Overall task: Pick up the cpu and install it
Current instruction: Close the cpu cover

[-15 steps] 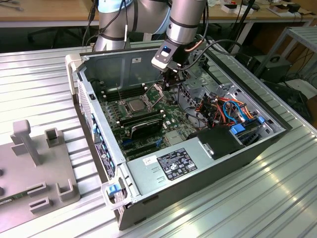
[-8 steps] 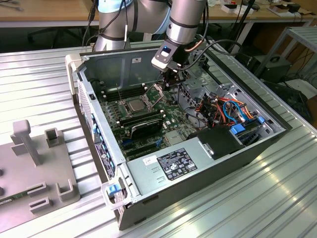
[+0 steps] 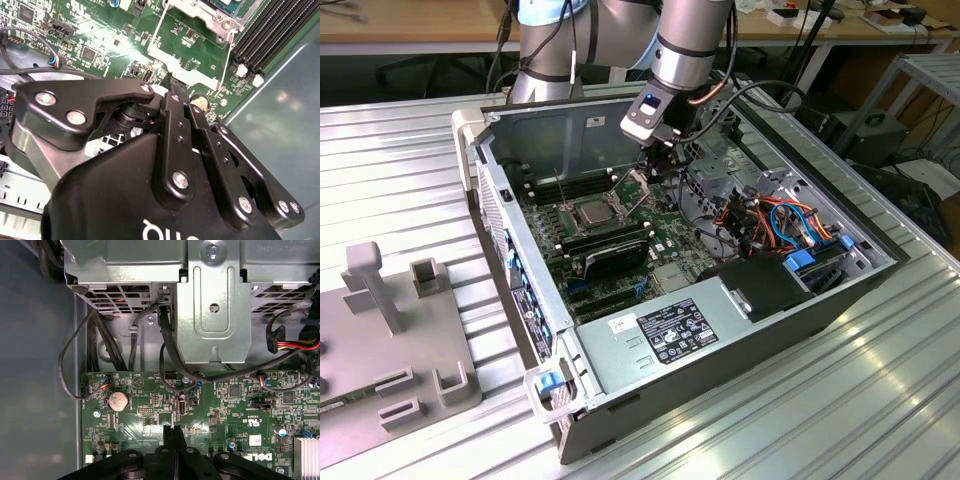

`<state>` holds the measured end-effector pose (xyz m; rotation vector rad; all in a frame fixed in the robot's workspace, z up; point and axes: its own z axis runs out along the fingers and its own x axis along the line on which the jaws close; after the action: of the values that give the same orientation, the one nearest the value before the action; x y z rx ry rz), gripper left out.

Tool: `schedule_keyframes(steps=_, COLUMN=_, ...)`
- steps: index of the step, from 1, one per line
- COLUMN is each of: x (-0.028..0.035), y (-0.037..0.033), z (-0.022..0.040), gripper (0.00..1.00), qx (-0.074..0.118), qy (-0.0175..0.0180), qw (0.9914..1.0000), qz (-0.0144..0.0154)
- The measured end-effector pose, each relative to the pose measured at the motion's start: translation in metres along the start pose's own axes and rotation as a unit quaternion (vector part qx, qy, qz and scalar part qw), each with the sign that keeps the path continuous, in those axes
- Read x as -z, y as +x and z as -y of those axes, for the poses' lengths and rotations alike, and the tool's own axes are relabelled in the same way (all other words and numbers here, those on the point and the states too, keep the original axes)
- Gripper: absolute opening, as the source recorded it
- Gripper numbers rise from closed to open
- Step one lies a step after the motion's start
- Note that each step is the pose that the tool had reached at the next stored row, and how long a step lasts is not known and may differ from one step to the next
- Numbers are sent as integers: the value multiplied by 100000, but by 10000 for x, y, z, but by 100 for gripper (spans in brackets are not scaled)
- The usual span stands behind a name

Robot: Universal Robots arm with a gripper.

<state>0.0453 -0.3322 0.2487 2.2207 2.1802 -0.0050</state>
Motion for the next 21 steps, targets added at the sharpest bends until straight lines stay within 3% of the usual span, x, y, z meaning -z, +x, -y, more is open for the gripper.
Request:
schedule_keyframes(steps=7, x=1, y=0, z=35, gripper=11, qx=1, qy=-3, qw=100000, qz=-1)
schedule_keyframes(steps=14, x=4, y=-4, z=193, gripper=11, qx=6, qy=-158, qw=100000, qz=-13)
schedule_keyframes(steps=16, x=5, y=-6, z=297, gripper=11, qx=-2, qy=-319, qw=99999, qz=-22)
schedule_keyframes(steps=21, x=7, y=-7, z=360, gripper=11, qx=-6, qy=-361, qw=99999, qz=-21)
